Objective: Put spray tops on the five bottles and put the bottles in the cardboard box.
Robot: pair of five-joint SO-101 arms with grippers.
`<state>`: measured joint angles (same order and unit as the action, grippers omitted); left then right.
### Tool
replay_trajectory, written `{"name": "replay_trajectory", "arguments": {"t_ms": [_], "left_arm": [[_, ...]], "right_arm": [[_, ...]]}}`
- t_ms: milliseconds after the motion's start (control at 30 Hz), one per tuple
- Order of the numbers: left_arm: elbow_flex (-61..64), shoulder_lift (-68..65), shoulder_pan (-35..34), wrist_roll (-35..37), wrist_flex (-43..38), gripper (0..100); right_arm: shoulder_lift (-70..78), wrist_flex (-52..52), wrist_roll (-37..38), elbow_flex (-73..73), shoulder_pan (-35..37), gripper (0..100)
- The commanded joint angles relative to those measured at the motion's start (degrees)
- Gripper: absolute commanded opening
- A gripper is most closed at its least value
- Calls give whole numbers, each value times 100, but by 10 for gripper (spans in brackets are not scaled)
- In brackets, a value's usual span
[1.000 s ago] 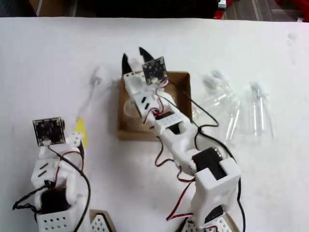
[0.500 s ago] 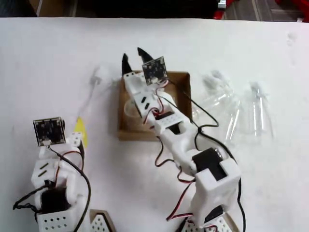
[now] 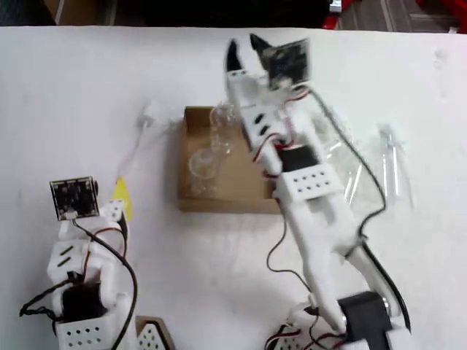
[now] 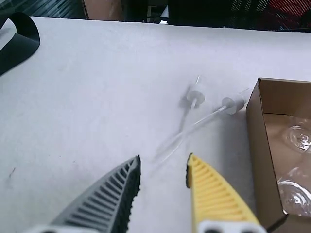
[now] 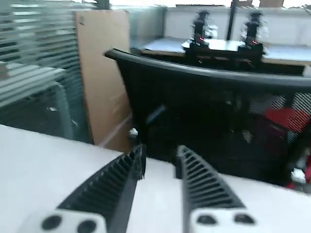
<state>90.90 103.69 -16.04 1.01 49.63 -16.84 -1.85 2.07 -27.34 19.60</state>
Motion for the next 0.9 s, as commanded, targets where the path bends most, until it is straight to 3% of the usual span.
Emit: {"name": "replay_trajectory", "arguments": {"t_ms": [0, 200, 300, 533, 867], "left_arm": [[-44, 66, 75, -9, -141, 158], [-44, 66, 75, -9, -123, 158], [-44, 66, 75, -9, -114, 158], [-44, 66, 75, -9, -105, 158], [-44, 66, 75, -9, -105, 158]], "right_arm": [[-365, -1763, 53, 466, -312, 36], [-163, -3380, -888, 387, -910, 16], [330, -3925, -888, 396, -857, 16], [2123, -4040, -703, 1064, -321, 16], [4048, -4048, -703, 2532, -180, 16]]}}
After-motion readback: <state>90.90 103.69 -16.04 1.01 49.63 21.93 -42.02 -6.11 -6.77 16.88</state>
